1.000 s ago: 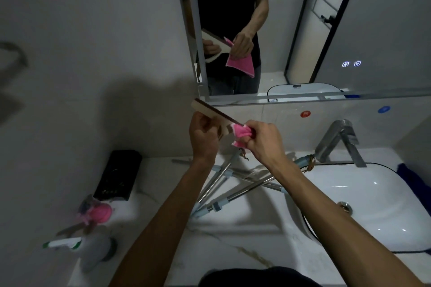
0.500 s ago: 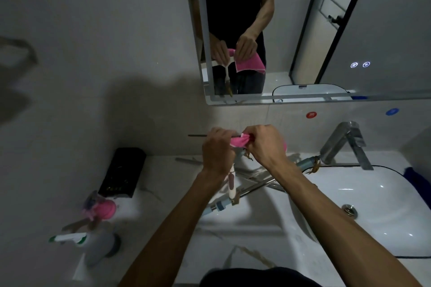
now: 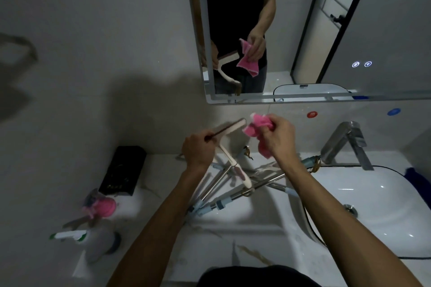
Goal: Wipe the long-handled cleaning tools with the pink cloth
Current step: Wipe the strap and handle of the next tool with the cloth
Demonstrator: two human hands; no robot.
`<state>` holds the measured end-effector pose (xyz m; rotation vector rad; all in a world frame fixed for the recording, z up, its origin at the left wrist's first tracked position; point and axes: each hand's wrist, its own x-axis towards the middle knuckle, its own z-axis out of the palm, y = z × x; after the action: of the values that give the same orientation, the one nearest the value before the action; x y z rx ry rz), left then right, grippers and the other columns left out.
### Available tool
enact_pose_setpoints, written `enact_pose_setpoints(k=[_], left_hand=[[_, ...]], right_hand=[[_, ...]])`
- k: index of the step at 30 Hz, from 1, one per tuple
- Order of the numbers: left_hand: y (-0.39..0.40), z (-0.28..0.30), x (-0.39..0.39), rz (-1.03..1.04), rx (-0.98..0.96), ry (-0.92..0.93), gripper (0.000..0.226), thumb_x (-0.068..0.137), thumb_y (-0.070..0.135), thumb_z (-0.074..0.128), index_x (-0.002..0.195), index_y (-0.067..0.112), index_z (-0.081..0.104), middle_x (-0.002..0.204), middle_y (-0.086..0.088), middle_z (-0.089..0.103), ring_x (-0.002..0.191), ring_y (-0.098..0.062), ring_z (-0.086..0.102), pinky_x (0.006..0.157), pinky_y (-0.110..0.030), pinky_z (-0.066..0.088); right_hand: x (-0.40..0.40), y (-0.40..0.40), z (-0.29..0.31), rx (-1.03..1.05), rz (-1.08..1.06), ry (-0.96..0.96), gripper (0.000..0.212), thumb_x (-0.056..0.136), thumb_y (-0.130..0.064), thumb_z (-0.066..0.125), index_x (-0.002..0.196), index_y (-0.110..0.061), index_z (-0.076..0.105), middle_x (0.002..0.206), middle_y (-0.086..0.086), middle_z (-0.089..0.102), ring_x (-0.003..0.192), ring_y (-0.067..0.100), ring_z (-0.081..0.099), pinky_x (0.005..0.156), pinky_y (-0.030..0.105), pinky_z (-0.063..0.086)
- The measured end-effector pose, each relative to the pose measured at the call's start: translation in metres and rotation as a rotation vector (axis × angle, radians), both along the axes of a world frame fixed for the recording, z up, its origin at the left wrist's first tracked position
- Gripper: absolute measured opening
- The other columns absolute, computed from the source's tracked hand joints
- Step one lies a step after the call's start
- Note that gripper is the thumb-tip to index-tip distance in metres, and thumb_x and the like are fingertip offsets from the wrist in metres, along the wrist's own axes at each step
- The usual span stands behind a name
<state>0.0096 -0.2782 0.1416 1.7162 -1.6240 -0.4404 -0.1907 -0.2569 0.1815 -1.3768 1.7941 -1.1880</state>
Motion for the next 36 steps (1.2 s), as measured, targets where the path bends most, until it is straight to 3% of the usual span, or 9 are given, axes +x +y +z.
enact_pose_setpoints(k=[6,10,12,16,21,25,29,32,36], left_hand=[[-0.003,-0.004,-0.014,-0.056,0.101,0.526,0.006,0.082,0.007,0.078,0.087,0.009,0.078,0.072,0.006,0.072,0.065,0.000,0.062,0.065,-0.027,0.049],[-0.003,0.007,-0.026,-0.136,0.033,0.695,0.007,0.085,0.010,0.077,0.092,0.013,0.077,0.081,0.003,0.076,0.069,-0.002,0.067,0.066,-0.020,0.052],[-0.002,0.010,-0.026,-0.120,0.001,0.686,0.013,0.086,0.007,0.076,0.089,0.020,0.076,0.081,0.004,0.076,0.072,-0.006,0.069,0.068,-0.023,0.056],[-0.002,0.012,-0.024,-0.148,-0.036,0.692,0.012,0.087,0.009,0.075,0.090,0.020,0.076,0.075,0.009,0.074,0.070,-0.005,0.068,0.067,-0.022,0.055],[-0.003,0.014,-0.024,-0.213,-0.017,0.681,0.009,0.089,0.015,0.073,0.097,0.017,0.078,0.075,0.006,0.074,0.067,-0.003,0.065,0.063,-0.021,0.052],[-0.004,0.020,-0.024,-0.258,0.043,0.621,0.013,0.092,0.016,0.070,0.098,0.026,0.075,0.081,0.010,0.073,0.074,-0.001,0.066,0.065,-0.016,0.050],[-0.006,0.022,-0.023,-0.271,0.038,0.587,0.011,0.093,0.010,0.068,0.101,0.012,0.075,0.080,0.010,0.071,0.071,0.006,0.064,0.066,-0.011,0.049],[-0.007,0.016,-0.021,-0.216,0.033,0.546,0.012,0.092,0.004,0.067,0.098,0.009,0.076,0.075,0.015,0.068,0.065,0.010,0.060,0.065,-0.010,0.045],[-0.005,0.007,-0.017,-0.166,0.041,0.563,0.018,0.091,0.004,0.068,0.091,0.020,0.075,0.076,0.017,0.069,0.067,0.007,0.060,0.066,-0.013,0.045]], right_hand=[[0.027,0.005,0.017,0.079,0.202,-0.497,0.012,0.102,-0.030,0.053,0.100,-0.029,0.064,0.103,0.001,0.069,0.093,0.016,0.070,0.079,0.033,0.060],[0.037,0.004,0.022,0.177,0.374,-0.242,0.032,0.103,-0.040,0.046,0.093,-0.018,0.067,0.092,0.000,0.070,0.072,0.006,0.062,0.066,0.023,0.048],[0.038,0.000,0.017,0.208,0.441,-0.045,0.039,0.102,-0.045,0.039,0.084,-0.018,0.061,0.083,0.001,0.065,0.069,0.016,0.055,0.070,0.035,0.046],[0.033,-0.003,0.005,0.137,0.494,0.211,0.017,0.098,-0.027,0.045,0.088,-0.026,0.058,0.089,0.006,0.066,0.080,0.024,0.061,0.079,0.048,0.053],[0.031,-0.004,0.000,-0.064,0.310,0.067,0.011,0.093,-0.021,0.070,0.102,-0.021,0.076,0.085,-0.012,0.071,0.077,0.001,0.065,0.074,0.024,0.054],[0.034,-0.004,0.000,-0.072,0.244,-0.053,0.011,0.090,-0.015,0.071,0.100,-0.017,0.075,0.090,-0.006,0.072,0.085,0.009,0.068,0.083,0.034,0.058],[0.039,-0.008,0.014,-0.170,0.151,-0.175,0.014,0.094,-0.013,0.066,0.094,-0.026,0.072,0.088,-0.003,0.073,0.084,0.015,0.070,0.081,0.043,0.060],[0.041,-0.014,0.032,-0.252,0.079,-0.290,0.022,0.095,-0.012,0.065,0.095,-0.033,0.070,0.094,-0.004,0.073,0.091,0.016,0.071,0.084,0.043,0.061],[0.040,-0.022,0.048,-0.333,0.070,-0.342,0.017,0.095,-0.011,0.064,0.104,-0.024,0.071,0.096,-0.004,0.073,0.093,0.013,0.070,0.083,0.034,0.060]])
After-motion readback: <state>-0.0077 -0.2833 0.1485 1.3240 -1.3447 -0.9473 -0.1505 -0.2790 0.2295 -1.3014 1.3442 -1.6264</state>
